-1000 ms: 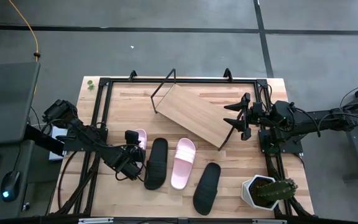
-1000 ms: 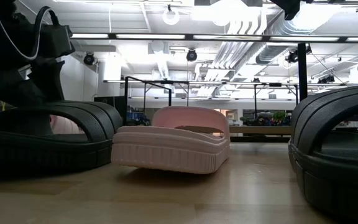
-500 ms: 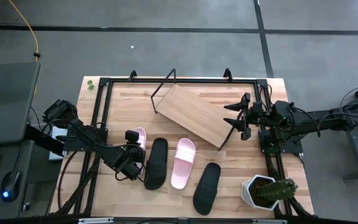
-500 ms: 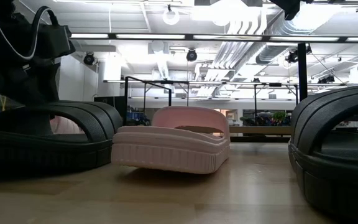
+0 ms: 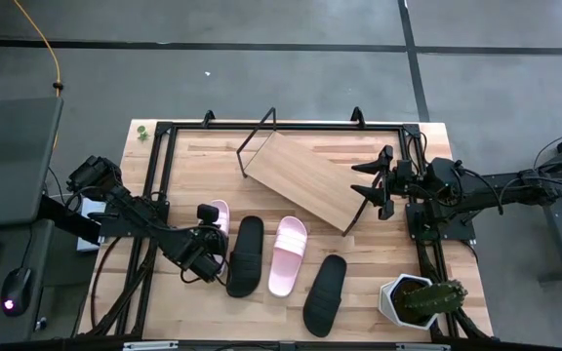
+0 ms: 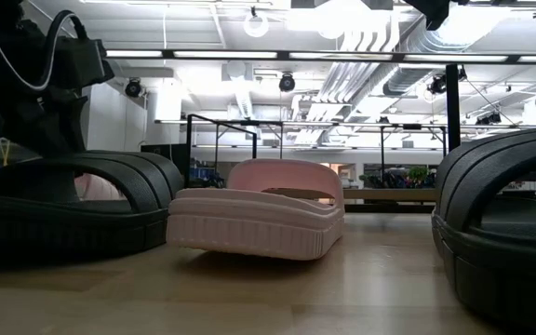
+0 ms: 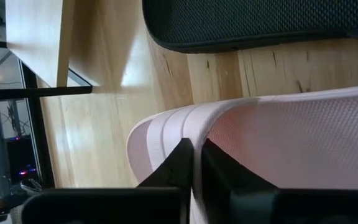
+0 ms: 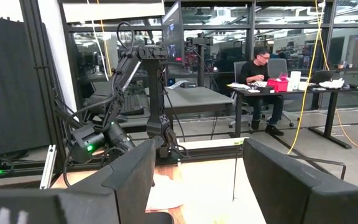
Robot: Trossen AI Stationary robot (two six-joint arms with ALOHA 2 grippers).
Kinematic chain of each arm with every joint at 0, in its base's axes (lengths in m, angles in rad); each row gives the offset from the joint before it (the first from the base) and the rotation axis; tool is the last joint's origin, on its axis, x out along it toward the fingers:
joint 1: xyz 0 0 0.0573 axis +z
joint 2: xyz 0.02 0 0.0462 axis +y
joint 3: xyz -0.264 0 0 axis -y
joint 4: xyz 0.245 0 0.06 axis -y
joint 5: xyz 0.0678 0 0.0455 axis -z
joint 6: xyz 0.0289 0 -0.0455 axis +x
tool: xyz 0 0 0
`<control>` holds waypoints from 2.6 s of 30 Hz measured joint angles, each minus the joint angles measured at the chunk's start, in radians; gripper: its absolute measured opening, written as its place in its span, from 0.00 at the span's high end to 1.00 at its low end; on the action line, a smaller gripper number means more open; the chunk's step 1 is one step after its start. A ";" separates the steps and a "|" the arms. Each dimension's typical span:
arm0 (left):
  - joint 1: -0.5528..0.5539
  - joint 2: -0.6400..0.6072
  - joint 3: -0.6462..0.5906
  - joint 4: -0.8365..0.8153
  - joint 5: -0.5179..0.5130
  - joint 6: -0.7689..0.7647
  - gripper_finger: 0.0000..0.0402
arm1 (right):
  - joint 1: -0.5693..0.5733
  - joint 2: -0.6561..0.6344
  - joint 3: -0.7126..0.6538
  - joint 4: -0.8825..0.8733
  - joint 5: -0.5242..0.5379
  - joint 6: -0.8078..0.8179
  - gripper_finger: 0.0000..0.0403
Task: Pick and place slides into the shelf
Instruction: Put the left pink slipper on the shelf
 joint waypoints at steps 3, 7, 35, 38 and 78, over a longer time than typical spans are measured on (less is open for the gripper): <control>0.000 0.000 0.000 -0.006 -0.005 0.015 0.98 | 0.000 0.000 0.000 -0.001 0.000 0.019 0.42; 0.000 0.000 0.008 -0.048 -0.039 0.028 0.97 | 0.000 0.000 0.000 -0.007 0.026 0.052 0.42; 0.000 0.000 0.199 -0.116 -0.218 0.192 0.98 | 0.000 0.000 0.000 -0.035 0.058 0.115 0.42; 0.000 0.000 0.199 -0.134 -0.222 0.192 0.99 | -0.001 0.000 0.000 -0.035 0.058 0.128 0.42; 0.089 0.000 0.390 0.138 -0.357 0.798 1.00 | -0.001 0.002 0.000 -0.117 0.096 0.288 0.42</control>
